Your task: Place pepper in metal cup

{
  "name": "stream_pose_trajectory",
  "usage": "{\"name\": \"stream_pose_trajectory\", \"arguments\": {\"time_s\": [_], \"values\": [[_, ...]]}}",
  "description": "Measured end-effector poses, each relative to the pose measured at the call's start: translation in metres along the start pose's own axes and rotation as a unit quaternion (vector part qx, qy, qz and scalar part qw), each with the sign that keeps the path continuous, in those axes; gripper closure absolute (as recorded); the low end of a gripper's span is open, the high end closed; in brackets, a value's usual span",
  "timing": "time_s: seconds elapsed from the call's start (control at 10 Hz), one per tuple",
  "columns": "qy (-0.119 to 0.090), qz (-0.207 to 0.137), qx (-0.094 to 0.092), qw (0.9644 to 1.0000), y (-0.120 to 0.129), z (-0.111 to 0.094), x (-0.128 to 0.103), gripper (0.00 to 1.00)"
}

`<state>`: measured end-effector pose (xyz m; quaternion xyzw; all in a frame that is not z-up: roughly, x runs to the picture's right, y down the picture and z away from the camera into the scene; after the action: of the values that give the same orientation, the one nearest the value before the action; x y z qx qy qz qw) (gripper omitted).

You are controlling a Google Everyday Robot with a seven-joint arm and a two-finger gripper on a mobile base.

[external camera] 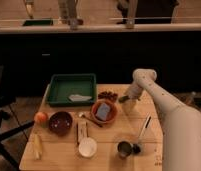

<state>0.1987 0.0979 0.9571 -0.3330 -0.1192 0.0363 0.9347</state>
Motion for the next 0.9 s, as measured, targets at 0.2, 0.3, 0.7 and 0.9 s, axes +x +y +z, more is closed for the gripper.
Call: {"name": "stream_pose_trajectory", "arguments": {"time_s": [0.2, 0.3, 0.7, 0.9], "values": [[0.004, 0.01, -0.012, 0.9999, 0.0035, 0.0009, 0.0018, 0.2], [0.009, 0.015, -0.017, 0.9997, 0.0029, 0.0016, 0.0029, 0.2], [0.024, 0.035, -0.042, 0.9982, -0.0005, 0.0055, 0.001, 0.2], [0.025, 0.038, -0.044, 0.998, -0.0008, 0.0058, 0.0013, 0.2]]}}
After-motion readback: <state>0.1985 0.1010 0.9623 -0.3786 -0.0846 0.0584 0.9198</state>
